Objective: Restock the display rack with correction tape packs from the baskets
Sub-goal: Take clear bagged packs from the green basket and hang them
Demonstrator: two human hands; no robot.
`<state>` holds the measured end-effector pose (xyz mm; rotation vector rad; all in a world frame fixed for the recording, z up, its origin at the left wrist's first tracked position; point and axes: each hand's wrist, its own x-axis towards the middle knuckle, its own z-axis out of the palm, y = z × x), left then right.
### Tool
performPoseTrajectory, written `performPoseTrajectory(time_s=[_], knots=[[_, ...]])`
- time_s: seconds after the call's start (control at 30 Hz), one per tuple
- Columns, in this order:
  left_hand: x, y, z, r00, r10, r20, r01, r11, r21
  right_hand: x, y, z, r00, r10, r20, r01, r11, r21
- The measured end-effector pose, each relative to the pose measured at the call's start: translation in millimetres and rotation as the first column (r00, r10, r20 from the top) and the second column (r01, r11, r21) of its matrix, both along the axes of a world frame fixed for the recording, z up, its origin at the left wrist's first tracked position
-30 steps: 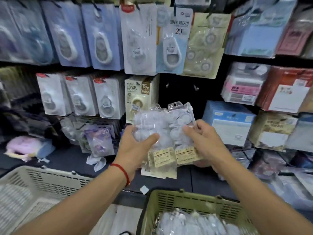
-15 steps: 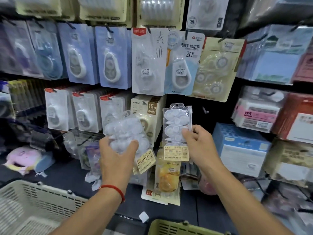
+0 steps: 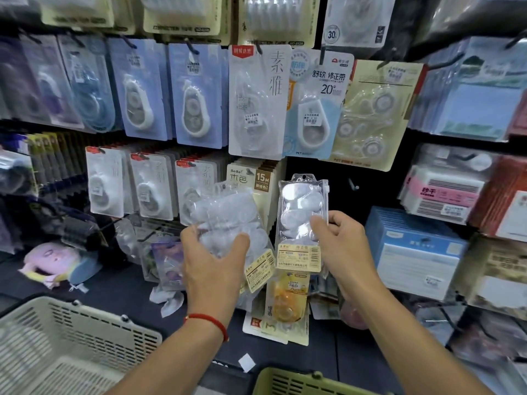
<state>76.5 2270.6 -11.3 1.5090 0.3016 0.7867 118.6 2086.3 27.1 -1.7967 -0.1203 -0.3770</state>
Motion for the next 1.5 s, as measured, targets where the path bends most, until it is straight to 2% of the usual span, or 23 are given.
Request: performPoseTrajectory(time_s=[0.3, 0.33, 0.37, 0.43, 0.5, 0.6, 0.73, 0.8, 0.87, 1.0, 1.07, 1.17, 1.33, 1.5], knots=[[-4.2, -6.5, 0.3, 1.0, 0.007, 0.004, -0.008, 0.999, 0.035, -1.5, 0.1, -1.0, 0.998, 0.042, -0.044, -0.043, 0.999, -0.022], [-4.4, -7.2, 0.5, 1.0, 0.014, 0.003, -0.014, 0.999, 0.043, -0.6, -0.5, -1.1, 0.997, 0.035, -0.074, -0.04, 0.997, -0.062], [-4.8, -7.7, 1.1, 1.0, 0.021, 0.0, -0.021, 0.998, 0.056, 0.1, -2.2, -1.1, 0.995, -0.003, -0.103, -0.015, 0.984, -0.175], [-5.7, -9.5, 2.8, 0.999, 0.033, -0.004, -0.032, 0.996, 0.083, 0.7, -6.7, -2.4, 0.991, -0.114, -0.076, 0.066, 0.885, -0.461], [-6.4, -11.5, 3.7, 0.998, 0.055, -0.011, -0.054, 0.993, 0.105, -3.0, -9.1, -0.5, 0.992, -0.127, 0.027, 0.122, 0.841, -0.527], [-7.7, -15.5, 4.8, 0.999, 0.046, -0.026, -0.044, 0.994, 0.102, -5.3, -8.5, -0.8, 0.997, -0.065, 0.04, 0.076, 0.862, -0.501], [-10.0, -23.3, 6.8, 0.978, -0.203, -0.051, 0.196, 0.974, -0.117, -12.2, -0.9, -6.5, 0.949, 0.254, -0.185, -0.302, 0.902, -0.309], [-8.9, -25.3, 4.7, 0.96, -0.275, -0.055, 0.26, 0.947, -0.186, -13.0, -2.1, -9.1, 0.944, 0.294, -0.151, -0.327, 0.899, -0.29], [-7.8, -24.3, 2.0, 0.951, -0.304, -0.048, 0.291, 0.939, -0.181, -14.7, -6.5, -9.1, 0.947, 0.302, -0.108, -0.321, 0.902, -0.29], [-9.4, -19.4, 3.2, 0.923, -0.383, -0.022, 0.373, 0.91, -0.18, -18.4, -13.7, -6.3, 0.964, 0.244, -0.106, -0.26, 0.947, -0.189], [-10.1, -18.4, 3.5, 0.934, -0.354, -0.045, 0.345, 0.928, -0.142, -21.1, -14.6, -2.9, 0.982, 0.177, -0.068, -0.186, 0.969, -0.162], [-10.3, -14.8, 1.9, 0.976, -0.199, -0.087, 0.197, 0.98, -0.024, -21.4, -15.3, 1.3, 0.996, 0.083, -0.037, -0.087, 0.986, -0.144], [-9.9, -7.9, 5.4, 0.997, -0.065, -0.037, 0.065, 0.998, 0.009, -20.3, -11.7, 5.9, 0.991, 0.079, -0.105, -0.09, 0.99, -0.112], [-11.2, -4.2, 9.0, 0.999, -0.036, -0.026, 0.037, 0.999, 0.021, -21.3, -8.3, 6.5, 0.991, 0.095, -0.092, -0.103, 0.991, -0.089]])
